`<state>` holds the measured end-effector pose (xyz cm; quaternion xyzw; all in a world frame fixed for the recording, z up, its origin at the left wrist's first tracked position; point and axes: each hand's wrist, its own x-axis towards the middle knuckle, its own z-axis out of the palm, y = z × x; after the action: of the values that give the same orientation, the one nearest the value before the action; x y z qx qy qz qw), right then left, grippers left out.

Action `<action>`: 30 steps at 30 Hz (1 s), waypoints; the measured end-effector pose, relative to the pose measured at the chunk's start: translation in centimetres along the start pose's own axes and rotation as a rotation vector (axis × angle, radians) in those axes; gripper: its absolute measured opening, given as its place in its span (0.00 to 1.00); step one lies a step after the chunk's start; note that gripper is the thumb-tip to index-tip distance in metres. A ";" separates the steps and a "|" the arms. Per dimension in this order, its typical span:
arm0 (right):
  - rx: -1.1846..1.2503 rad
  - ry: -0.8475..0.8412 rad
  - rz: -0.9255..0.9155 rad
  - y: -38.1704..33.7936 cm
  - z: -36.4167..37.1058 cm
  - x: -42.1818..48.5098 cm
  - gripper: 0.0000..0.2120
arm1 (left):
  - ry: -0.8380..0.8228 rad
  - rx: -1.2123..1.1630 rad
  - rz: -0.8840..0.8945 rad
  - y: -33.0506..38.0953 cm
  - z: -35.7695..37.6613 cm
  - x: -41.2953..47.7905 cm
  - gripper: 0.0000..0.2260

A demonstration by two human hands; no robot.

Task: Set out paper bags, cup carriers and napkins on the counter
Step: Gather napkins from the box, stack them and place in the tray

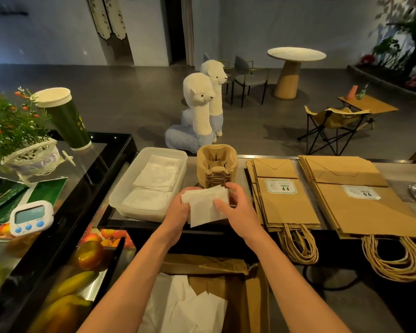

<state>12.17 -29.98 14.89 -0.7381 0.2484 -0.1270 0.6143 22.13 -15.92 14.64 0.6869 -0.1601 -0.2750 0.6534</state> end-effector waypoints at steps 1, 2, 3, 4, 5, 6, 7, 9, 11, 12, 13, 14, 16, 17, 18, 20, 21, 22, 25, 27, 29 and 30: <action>0.034 -0.016 0.021 0.1 -0.1 0.1 0.28 | -0.008 -0.001 0.004 0.0 0.1 0.0 0.14; 0.052 -0.017 0.030 0.2 -0.1 0.1 0.27 | -0.015 -0.004 0.007 0.0 0.1 -0.2 0.15; 0.057 -0.010 0.027 0.2 -0.2 0.2 0.26 | -0.024 -0.011 0.009 0.1 0.2 -0.3 0.17; 0.053 0.000 0.019 0.2 -0.2 0.3 0.25 | -0.040 -0.025 0.012 0.2 0.2 -0.4 0.18; 0.044 0.012 0.006 0.3 -0.2 0.4 0.23 | -0.067 -0.045 0.015 0.2 0.2 -0.5 0.19; 0.038 0.025 -0.006 0.3 -0.3 0.4 0.22 | -0.102 -0.064 0.018 0.3 0.2 -0.6 0.20; 0.037 0.038 -0.018 0.4 -0.4 0.5 0.21 | -0.131 -0.066 0.024 0.3 0.1 -0.7 0.21; 0.045 0.042 -0.034 0.5 -0.5 0.6 0.20 | -0.142 -0.012 0.070 0.3 0.1 -0.7 0.24; 0.090 0.006 -0.037 0.7 -0.7 0.5 0.22 | -0.107 0.055 0.123 0.3 0.2 -0.6 0.23; 0.115 -0.016 -0.041 0.7 -0.9 0.5 0.23 | -0.091 0.061 0.140 0.4 0.2 -0.6 0.22; 0.130 -0.040 -0.046 0.9 -1.1 0.6 0.25 | -0.082 0.050 0.151 0.6 0.2 -0.6 0.21; 0.134 -0.068 -0.050 0.9 -1.3 0.7 0.28 | -0.078 0.038 0.157 0.8 0.2 -0.5 0.20; 0.128 -0.122 -0.060 1.0 -1.5 0.8 0.30 | -0.077 0.038 0.156 1.1 0.2 -0.3 0.18; 0.119 -0.138 -0.074 1.1 -1.6 0.8 0.30 | -0.075 0.053 0.156 1.1 0.2 -0.3 0.18; 0.090 -0.136 -0.095 1.2 -1.7 0.8 0.27 | -0.071 0.078 0.159 1.0 0.2 -0.2 0.17; -0.059 -0.102 -0.156 1.4 -1.7 0.7 0.19 | -0.055 0.146 0.174 0.4 0.1 0.0 0.16; -0.166 -0.076 -0.192 1.6 -1.8 0.8 0.16 | -0.045 0.184 0.181 0.0 0.1 0.0 0.15; -0.249 -0.055 -0.217 1.9 -1.8 0.8 0.14 | -0.033 0.220 0.186 -0.4 0.1 -0.1 0.16; -0.278 -0.057 -0.186 2.5 -1.7 0.8 0.21 | 0.016 0.280 0.203 -1.2 0.2 -0.5 0.19; -0.311 -0.063 -0.208 2.6 -1.7 0.8 0.23 | 0.024 0.290 0.213 -1.4 0.1 -0.4 0.20; -0.397 -0.039 -0.281 2.8 -1.8 1.0 0.18 | 0.028 0.313 0.224 -1.3 0.1 -0.4 0.20; -0.409 -0.034 -0.291 2.8 -1.8 1.0 0.16 | 0.037 0.320 0.228 -1.3 0.2 -0.4 0.20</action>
<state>11.54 -32.41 12.49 -0.8770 0.1498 -0.1487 0.4317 21.56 -15.73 13.43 0.7645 -0.2666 -0.1575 0.5654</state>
